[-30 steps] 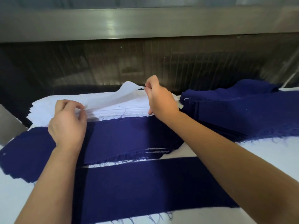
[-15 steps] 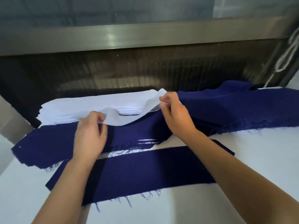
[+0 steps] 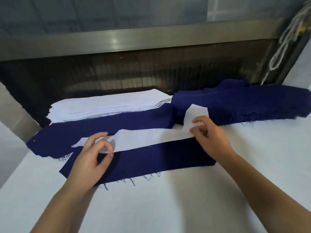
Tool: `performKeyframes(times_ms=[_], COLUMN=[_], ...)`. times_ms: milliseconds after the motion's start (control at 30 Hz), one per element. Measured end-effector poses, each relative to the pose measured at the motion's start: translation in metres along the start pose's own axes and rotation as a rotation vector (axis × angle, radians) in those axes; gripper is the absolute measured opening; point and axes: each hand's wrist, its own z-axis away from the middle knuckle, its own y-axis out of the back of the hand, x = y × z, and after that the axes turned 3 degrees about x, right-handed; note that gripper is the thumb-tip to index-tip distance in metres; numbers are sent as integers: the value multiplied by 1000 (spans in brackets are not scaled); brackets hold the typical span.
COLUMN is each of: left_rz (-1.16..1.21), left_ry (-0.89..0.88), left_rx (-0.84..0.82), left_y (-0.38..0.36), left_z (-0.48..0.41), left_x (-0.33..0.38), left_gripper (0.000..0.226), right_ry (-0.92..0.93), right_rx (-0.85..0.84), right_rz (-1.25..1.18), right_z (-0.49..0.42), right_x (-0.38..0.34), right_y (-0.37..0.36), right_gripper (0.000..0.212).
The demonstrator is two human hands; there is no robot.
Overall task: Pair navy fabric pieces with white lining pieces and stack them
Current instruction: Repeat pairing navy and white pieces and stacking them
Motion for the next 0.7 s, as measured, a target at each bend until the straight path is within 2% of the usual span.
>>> performKeyframes(times_ms=[100, 200, 300, 367, 467, 533, 600, 700], left_rz=[88, 150, 363, 461, 397, 293, 233, 204], left_ry=[37, 95, 209, 295, 399, 374, 332, 323], left_rx=[-39, -73, -59, -2, 134, 172, 152, 166], left_y=[5, 10, 14, 18, 18, 14, 12, 15], left_z=[13, 20, 20, 20, 18, 17, 17, 17], left_x=[-10, -19, -24, -29, -37, -37, -38, -45], left_gripper=[41, 55, 52, 41, 25, 33, 37, 38], right_ry=[-33, -4, 14, 26, 51, 51, 34, 39], right_rx=[-57, -84, 87, 183, 136, 43, -3, 19], right_rz=[-131, -117, -67, -32, 85, 126, 143, 159], right_z=[10, 17, 20, 18, 14, 14, 15, 15], right_x=[-1, 0, 8, 15, 23, 27, 28, 27], right_y=[6, 5, 4, 7, 11, 12, 12, 12], right_gripper=[32, 33, 27, 28, 38, 42, 37, 28])
